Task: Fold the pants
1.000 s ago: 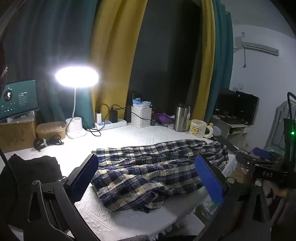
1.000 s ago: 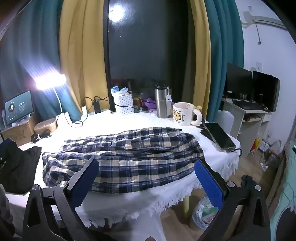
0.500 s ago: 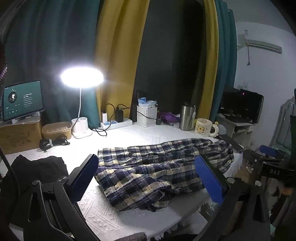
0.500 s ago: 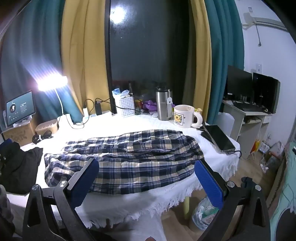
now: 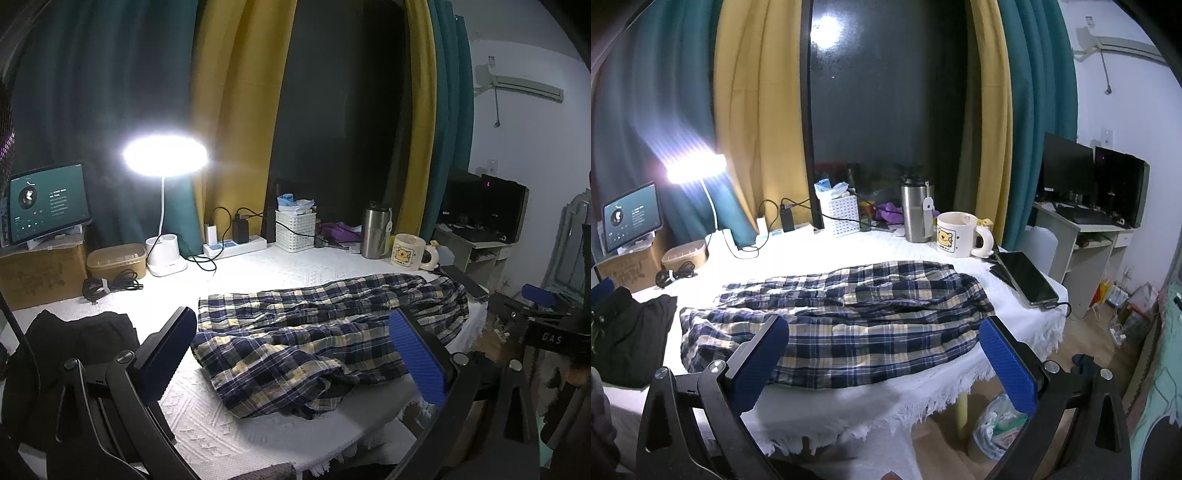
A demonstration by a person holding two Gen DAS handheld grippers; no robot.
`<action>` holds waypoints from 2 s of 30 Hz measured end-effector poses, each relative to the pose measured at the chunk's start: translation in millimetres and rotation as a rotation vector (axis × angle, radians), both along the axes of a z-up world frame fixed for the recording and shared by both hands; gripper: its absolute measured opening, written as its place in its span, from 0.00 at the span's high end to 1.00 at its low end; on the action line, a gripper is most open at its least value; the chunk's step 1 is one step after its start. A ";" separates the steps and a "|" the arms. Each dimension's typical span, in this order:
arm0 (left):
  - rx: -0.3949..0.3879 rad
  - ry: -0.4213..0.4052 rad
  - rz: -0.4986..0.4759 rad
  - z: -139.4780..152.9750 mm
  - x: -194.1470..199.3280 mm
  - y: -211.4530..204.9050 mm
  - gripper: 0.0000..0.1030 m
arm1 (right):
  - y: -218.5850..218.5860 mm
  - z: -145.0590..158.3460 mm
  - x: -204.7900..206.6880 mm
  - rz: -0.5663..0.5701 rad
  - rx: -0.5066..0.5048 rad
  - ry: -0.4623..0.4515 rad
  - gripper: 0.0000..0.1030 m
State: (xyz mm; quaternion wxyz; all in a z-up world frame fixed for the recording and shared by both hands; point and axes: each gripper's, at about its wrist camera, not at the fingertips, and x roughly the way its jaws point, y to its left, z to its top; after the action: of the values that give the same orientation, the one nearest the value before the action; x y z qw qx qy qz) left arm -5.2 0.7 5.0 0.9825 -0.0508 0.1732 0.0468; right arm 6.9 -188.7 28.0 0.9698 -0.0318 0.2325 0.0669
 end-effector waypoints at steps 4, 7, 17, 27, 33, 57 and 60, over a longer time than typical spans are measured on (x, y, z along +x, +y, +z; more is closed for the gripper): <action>0.015 -0.008 0.017 1.4 -1.1 0.4 0.01 | 0.1 0.2 -0.2 -0.001 -0.001 0.000 0.00; 0.015 -0.011 0.021 1.7 -2.0 0.1 0.01 | -0.1 0.4 -0.6 -0.001 -0.002 -0.002 0.00; 0.009 -0.005 0.020 2.3 -0.9 -0.6 0.01 | -0.3 3.7 -0.9 0.000 -0.001 -0.005 0.00; 0.009 -0.006 0.031 2.3 -0.1 0.0 0.01 | 0.1 5.1 -1.4 -0.001 -0.002 -0.008 0.00; 0.010 -0.005 0.043 2.5 -0.8 2.2 0.01 | 0.1 5.0 -1.4 0.000 -0.003 -0.008 0.00; 0.011 -0.005 0.045 2.3 -1.8 3.6 0.01 | 0.5 5.8 -2.0 0.001 -0.004 -0.007 0.00; 0.012 -0.001 0.046 1.2 -1.8 4.1 0.01 | 0.5 4.8 -1.9 0.000 -0.003 -0.007 0.00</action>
State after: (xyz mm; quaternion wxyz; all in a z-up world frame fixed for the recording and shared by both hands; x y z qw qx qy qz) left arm -7.0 4.9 6.2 0.9814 -0.0491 0.1715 0.0706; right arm 5.0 -188.2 32.8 0.9705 -0.0336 0.2292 0.0667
